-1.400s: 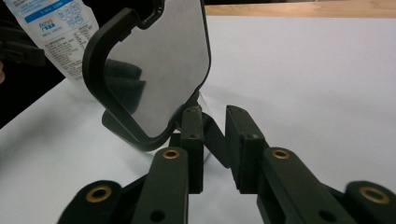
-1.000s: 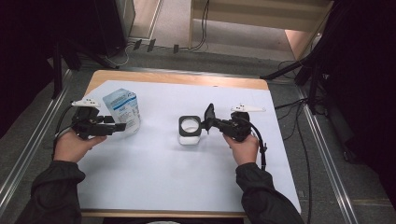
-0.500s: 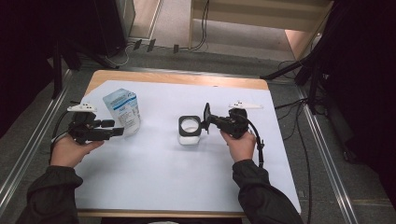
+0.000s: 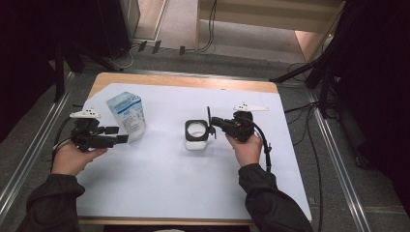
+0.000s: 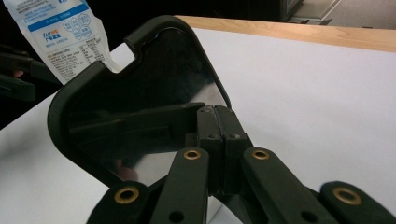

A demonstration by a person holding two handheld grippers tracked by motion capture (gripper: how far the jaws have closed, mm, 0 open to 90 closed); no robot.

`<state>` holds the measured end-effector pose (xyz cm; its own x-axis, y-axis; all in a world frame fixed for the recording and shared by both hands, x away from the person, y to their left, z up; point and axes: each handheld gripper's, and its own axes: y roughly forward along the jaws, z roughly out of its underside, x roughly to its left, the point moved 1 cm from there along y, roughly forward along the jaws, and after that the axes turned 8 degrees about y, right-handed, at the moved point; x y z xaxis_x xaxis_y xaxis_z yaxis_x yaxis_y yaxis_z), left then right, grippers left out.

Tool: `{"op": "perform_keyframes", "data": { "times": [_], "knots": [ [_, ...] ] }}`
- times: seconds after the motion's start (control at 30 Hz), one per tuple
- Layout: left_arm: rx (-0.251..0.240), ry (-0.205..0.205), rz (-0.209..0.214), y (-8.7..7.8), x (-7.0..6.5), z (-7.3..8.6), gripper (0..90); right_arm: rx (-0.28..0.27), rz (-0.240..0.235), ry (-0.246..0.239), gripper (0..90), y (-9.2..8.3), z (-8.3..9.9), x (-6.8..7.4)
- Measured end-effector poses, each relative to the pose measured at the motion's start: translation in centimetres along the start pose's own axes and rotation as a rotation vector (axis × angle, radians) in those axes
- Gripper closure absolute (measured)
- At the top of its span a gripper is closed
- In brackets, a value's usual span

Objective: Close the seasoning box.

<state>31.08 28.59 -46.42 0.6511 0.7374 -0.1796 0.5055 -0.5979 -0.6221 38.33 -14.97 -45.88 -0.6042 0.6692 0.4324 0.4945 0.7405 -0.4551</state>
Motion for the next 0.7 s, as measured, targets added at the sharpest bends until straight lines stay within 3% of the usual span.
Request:
{"op": "perform_keyframes", "data": {
  "times": [0.57, 0.7],
  "knots": [
    [0.000, -0.008, -0.014, -0.4, 0.2, 0.5, 37.8, 0.043, -0.011, -0.043, 90.0, 1.3, 0.1, 0.9],
    [-0.003, -0.007, -0.016, -0.5, 0.2, 0.5, 37.5, 0.023, -0.016, -0.039, 81.6, 0.8, -0.2, 0.7]
  ]
}}
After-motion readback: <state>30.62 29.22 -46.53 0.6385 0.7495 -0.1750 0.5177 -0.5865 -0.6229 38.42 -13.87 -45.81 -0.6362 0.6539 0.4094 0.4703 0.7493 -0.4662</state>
